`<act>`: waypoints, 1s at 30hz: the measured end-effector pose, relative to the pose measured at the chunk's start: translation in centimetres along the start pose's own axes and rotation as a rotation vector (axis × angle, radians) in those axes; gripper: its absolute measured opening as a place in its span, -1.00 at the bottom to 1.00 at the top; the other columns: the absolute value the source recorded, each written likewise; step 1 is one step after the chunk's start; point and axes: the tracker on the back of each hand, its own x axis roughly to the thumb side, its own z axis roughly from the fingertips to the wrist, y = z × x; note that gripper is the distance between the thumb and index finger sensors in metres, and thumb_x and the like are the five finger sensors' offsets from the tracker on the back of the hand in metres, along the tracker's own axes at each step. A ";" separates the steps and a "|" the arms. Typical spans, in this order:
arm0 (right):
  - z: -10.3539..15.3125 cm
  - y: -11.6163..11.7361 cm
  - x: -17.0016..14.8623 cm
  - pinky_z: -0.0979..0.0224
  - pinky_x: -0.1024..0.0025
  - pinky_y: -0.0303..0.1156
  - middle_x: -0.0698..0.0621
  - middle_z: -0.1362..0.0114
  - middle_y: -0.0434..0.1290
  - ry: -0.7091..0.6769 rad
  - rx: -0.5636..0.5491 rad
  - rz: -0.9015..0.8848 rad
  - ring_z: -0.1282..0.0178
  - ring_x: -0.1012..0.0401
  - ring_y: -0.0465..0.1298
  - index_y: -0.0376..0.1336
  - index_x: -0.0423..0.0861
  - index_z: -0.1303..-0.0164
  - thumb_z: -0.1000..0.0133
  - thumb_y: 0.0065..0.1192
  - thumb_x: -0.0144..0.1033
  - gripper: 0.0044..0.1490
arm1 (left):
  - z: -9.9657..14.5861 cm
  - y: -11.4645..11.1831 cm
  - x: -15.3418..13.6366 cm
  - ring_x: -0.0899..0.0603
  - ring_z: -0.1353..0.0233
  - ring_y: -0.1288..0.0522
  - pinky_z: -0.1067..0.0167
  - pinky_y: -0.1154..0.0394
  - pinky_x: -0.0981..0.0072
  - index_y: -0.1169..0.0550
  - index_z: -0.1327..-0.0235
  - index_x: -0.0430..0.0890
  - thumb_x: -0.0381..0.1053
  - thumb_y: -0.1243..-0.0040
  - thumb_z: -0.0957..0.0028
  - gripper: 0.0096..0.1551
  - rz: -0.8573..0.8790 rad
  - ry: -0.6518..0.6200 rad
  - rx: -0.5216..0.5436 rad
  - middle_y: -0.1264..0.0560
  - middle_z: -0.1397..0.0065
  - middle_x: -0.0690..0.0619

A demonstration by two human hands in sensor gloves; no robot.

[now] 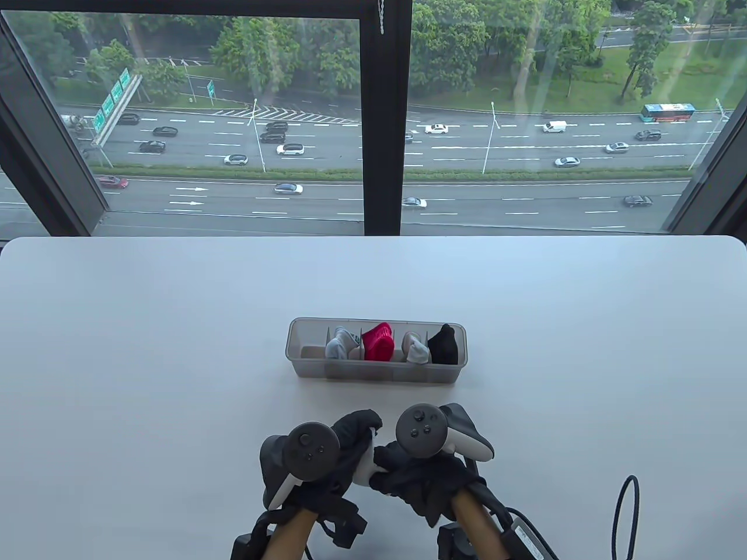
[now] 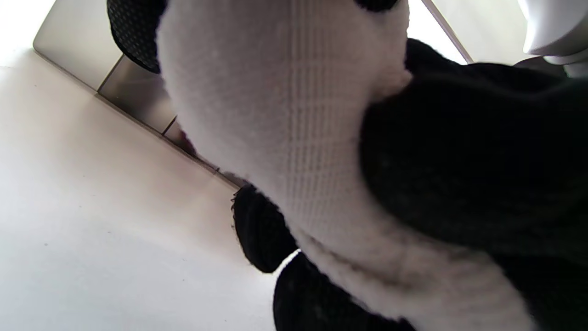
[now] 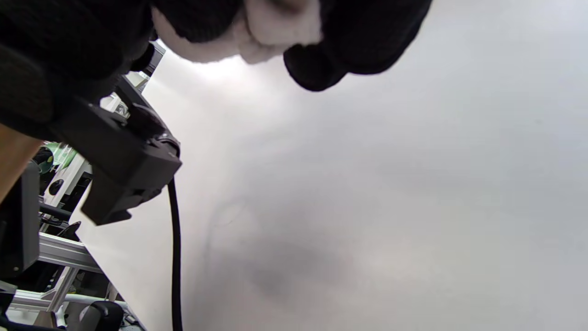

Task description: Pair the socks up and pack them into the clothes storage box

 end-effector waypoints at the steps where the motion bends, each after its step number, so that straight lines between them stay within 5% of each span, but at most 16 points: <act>1: 0.1 -0.2 0.0 -0.36 0.07 0.44 -0.43 -0.58 0.14 -0.004 -0.039 0.009 -0.36 -0.08 0.41 -0.06 0.17 -0.62 -0.30 -0.01 -0.25 -0.34 | 0.0 -0.2 0.1 -0.32 -0.26 -0.67 -0.32 -0.48 -0.25 -0.53 -0.27 0.01 -0.04 0.01 -0.14 -0.55 -0.005 -0.008 -0.016 -0.58 -0.38 -0.15; 10: 1.1 -1.5 -0.8 -0.20 0.22 0.59 -0.30 -0.43 0.44 -0.022 -0.416 -0.142 -0.18 0.02 0.60 0.26 0.05 -0.50 -0.16 0.27 -0.14 -0.35 | -0.2 -0.3 -0.5 -0.40 -0.41 -0.47 -0.38 -0.38 -0.26 -0.16 -0.62 0.12 0.04 0.13 -0.22 -0.36 0.168 0.040 -0.066 -0.18 -0.66 -0.34; 14: 1.9 -2.0 -1.0 -0.16 0.32 0.65 -0.25 -0.39 0.48 -0.006 -0.564 -0.130 -0.14 0.09 0.65 0.19 0.03 -0.36 -0.09 0.35 -0.06 -0.34 | -0.3 -0.3 -0.3 -0.33 -0.34 -0.49 -0.34 -0.41 -0.23 -0.14 -0.61 0.12 -0.02 0.13 -0.23 -0.37 0.221 0.038 -0.059 -0.20 -0.62 -0.31; 16: 2.5 -2.4 -1.2 -0.12 0.37 0.68 -0.20 -0.44 0.41 0.008 -0.695 -0.186 -0.07 0.12 0.68 0.06 -0.06 -0.44 -0.09 0.35 -0.06 -0.19 | -0.1 -0.4 -0.7 -0.28 -0.23 -0.60 -0.24 -0.52 -0.17 -0.19 -0.57 0.10 -0.04 0.15 -0.22 -0.41 0.213 0.071 -0.051 -0.27 -0.57 -0.31; 19: 2.8 -2.6 -1.3 -0.09 0.37 0.68 -0.24 -0.44 0.41 -0.003 -0.689 -0.194 -0.04 0.11 0.68 0.07 -0.11 -0.50 -0.13 0.30 -0.08 -0.19 | -0.2 -0.8 -0.6 -0.31 -0.22 -0.58 -0.24 -0.48 -0.22 -0.30 -0.53 -0.08 -0.05 0.18 -0.22 -0.43 0.303 0.062 -0.088 -0.34 -0.55 -0.29; 25: 3.1 -2.9 -2.1 0.03 0.47 0.64 -0.30 -0.50 0.34 0.020 -0.745 -0.240 0.12 0.17 0.66 0.09 -0.10 -0.57 -0.20 0.15 -0.03 -0.24 | -0.4 -1.5 -0.3 -0.38 -0.41 -0.45 -0.39 -0.33 -0.33 -0.02 -0.68 -0.14 0.11 -0.12 -0.15 -0.07 0.299 0.021 -0.326 -0.05 -0.73 -0.28; 27: 3.1 -2.8 -2.0 0.05 0.49 0.63 -0.31 -0.51 0.33 0.007 -0.740 -0.263 0.15 0.18 0.65 0.07 -0.11 -0.59 -0.21 0.13 -0.01 -0.21 | -0.5 -1.6 0.1 -0.27 -0.30 -0.53 -0.38 -0.39 -0.26 -0.01 -0.66 -0.06 0.00 -0.13 -0.16 -0.12 0.109 0.048 -0.277 -0.22 -0.65 -0.22; 30: 3.0 -2.6 -2.1 -0.24 0.34 0.58 -0.40 -0.64 0.12 -0.065 -0.699 -0.307 -0.15 0.10 0.59 -0.12 -0.17 -0.71 -0.23 0.05 0.05 -0.05 | -0.6 -1.4 -0.7 -0.25 -0.11 -0.63 -0.31 -0.44 -0.25 -0.08 -0.65 -0.15 0.05 -0.02 -0.16 -0.17 0.172 0.119 -0.172 -0.48 -0.41 -0.27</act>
